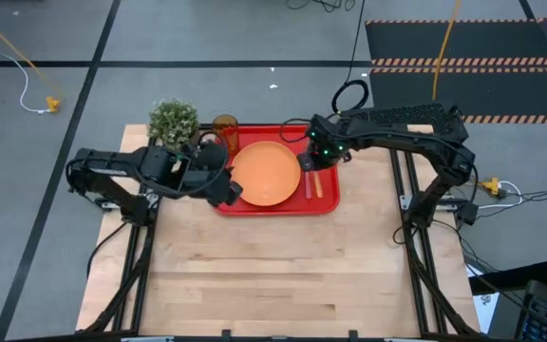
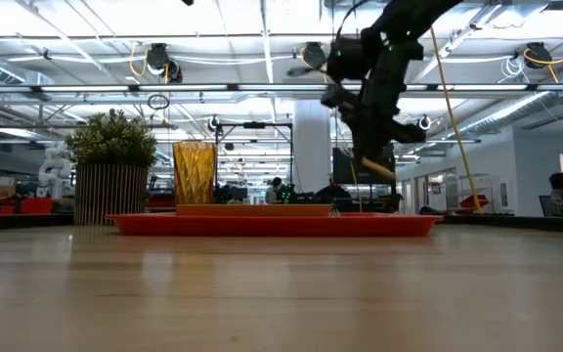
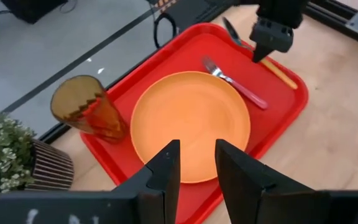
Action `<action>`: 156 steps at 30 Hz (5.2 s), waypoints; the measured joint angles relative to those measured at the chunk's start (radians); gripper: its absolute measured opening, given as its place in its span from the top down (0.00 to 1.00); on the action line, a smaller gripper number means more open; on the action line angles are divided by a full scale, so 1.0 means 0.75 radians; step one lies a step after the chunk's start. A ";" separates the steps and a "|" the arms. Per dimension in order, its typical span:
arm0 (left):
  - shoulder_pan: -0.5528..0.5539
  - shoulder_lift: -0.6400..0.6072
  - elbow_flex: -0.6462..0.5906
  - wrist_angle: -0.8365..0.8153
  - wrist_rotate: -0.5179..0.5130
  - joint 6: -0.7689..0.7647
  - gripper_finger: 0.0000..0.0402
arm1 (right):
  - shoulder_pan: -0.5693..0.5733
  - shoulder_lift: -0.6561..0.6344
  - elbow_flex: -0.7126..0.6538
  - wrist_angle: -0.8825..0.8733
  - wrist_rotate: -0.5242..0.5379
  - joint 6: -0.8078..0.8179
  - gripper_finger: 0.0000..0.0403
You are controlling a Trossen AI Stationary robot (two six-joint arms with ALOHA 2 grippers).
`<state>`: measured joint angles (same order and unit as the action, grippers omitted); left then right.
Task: Pick and place plate/cup/fork/spoon on tray
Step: Put the yellow spoon on the red tray, then return to Home Position
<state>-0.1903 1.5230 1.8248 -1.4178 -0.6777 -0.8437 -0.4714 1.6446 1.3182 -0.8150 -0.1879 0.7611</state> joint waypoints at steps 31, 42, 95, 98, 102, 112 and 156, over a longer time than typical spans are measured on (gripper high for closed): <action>0.218 0.001 -0.001 0.012 0.080 0.148 0.74 | -0.147 0.249 -0.090 0.011 0.073 0.123 0.89; 0.218 0.001 -0.001 0.012 0.080 0.147 0.74 | -0.146 0.249 -0.144 0.081 0.070 0.190 0.87; 0.218 0.001 -0.001 0.011 0.150 0.171 0.74 | -0.146 0.240 -0.145 0.140 0.070 0.203 0.63; 0.216 0.001 -0.001 0.011 0.167 0.175 0.74 | -0.146 0.204 -0.145 0.139 0.072 0.183 0.59; 0.216 -0.001 -0.001 0.012 0.233 0.194 0.74 | -0.146 0.100 -0.145 0.143 0.074 0.105 0.54; 0.217 -0.098 -0.001 0.014 0.313 0.483 0.74 | -0.105 -0.224 -0.145 0.155 0.086 -0.097 0.55; 0.312 -0.234 -0.008 0.222 0.315 0.635 0.98 | 0.099 -1.136 -0.158 0.321 -0.209 -1.310 1.00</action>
<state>0.0433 1.3476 1.8187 -1.2512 -0.4417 -0.3673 -0.3973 0.7927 1.1997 -0.5743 -0.3443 -0.2213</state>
